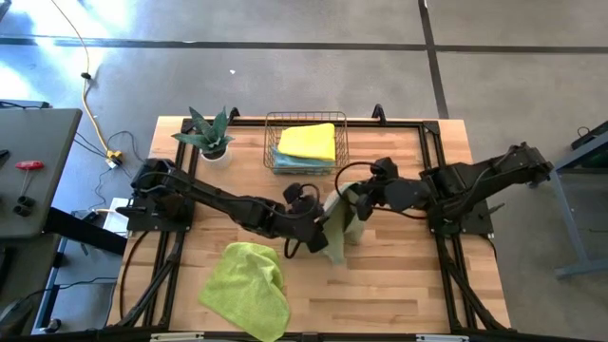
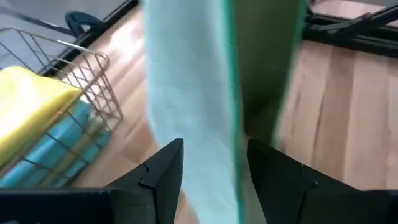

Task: Fold microfiber towels
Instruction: Fold the light blue microfiber cloth

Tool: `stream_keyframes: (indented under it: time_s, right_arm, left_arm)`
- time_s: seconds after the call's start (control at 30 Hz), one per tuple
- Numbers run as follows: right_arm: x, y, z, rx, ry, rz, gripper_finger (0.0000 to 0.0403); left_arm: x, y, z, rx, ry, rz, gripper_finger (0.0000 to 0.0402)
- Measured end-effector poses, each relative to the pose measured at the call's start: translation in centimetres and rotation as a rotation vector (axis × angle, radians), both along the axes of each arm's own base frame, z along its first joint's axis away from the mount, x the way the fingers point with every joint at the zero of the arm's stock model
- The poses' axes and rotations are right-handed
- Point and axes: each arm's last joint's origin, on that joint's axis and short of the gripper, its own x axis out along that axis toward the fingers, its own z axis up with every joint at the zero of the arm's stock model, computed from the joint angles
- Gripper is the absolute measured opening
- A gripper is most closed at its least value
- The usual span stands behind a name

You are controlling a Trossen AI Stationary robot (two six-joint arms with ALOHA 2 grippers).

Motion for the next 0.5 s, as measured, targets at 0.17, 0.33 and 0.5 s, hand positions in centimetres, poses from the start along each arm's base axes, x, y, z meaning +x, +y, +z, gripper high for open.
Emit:
stream_keyframes:
  time_s: [0.17,0.33,0.5]
  right_arm:
    - [-0.7,-0.4,0.8,-0.024,-0.031,-0.006,0.0000]
    - [-1.2,-0.6,1.2,-0.037,-0.045,0.001,0.0000]
    - [-1.6,-0.7,1.4,-0.041,-0.046,-0.006,0.0000]
  left_arm:
    - [0.4,-1.3,-2.1,-0.059,0.053,-0.024,0.0168]
    - [0.7,-2.4,-4.2,-0.087,0.099,-0.014,0.0168]
    - [0.5,-3.0,-5.8,-0.102,0.164,0.005,0.0168]
